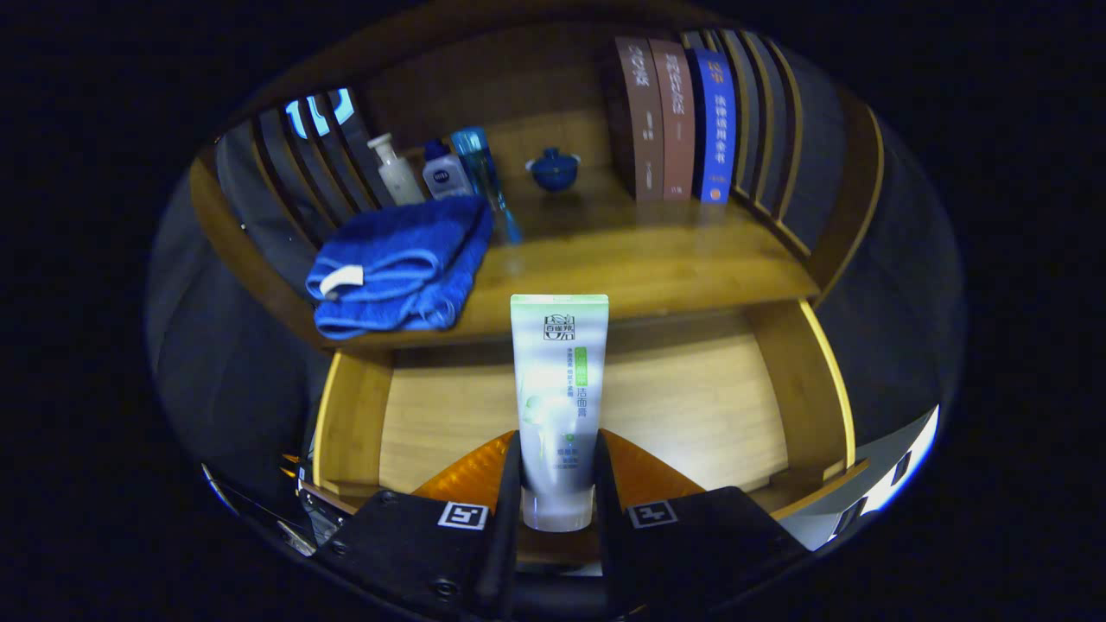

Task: Pull open the drawer, take out the items inside it, and place them on the countertop above the cabinet.

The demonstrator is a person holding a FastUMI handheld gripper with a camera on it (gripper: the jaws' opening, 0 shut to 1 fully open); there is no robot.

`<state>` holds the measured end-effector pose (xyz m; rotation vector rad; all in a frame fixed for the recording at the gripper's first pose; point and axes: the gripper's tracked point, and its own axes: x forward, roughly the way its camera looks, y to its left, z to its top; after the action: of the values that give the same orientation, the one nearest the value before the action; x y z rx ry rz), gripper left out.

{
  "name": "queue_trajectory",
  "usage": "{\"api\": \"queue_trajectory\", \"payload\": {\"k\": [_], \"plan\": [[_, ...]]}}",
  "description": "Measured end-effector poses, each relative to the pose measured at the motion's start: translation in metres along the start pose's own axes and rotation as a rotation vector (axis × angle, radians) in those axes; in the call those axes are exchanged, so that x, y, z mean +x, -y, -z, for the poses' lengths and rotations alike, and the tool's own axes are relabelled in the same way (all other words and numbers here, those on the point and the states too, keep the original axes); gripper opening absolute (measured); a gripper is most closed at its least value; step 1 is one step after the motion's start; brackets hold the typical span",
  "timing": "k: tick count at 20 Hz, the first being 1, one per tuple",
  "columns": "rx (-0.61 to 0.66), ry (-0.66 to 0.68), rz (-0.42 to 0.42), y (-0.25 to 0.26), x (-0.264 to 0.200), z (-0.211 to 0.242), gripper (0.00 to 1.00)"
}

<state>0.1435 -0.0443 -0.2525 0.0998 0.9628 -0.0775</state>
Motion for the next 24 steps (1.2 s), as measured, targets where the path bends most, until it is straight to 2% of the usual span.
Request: {"api": "queue_trajectory", "payload": {"k": [3, 5, 7, 14, 19, 21, 23, 24], "plan": [[-0.01, 0.043, -0.024, -0.014, 0.006, -0.046, 0.44], [-0.039, 0.089, -0.007, -0.017, 0.023, -0.081, 0.44], [-0.054, 0.075, 0.002, -0.017, 0.045, -0.101, 0.44], [0.007, -0.028, 0.044, -0.001, 0.116, -0.12, 0.44], [0.002, -0.035, 0.032, -0.006, 0.13, -0.121, 0.46], [-0.009, 0.005, 0.02, -0.01, 0.127, -0.129, 0.57], [-0.02, 0.031, 0.023, -0.014, 0.108, -0.136, 0.85], [-0.021, 0.029, 0.029, -0.01, 0.115, -0.132, 0.99]]}}
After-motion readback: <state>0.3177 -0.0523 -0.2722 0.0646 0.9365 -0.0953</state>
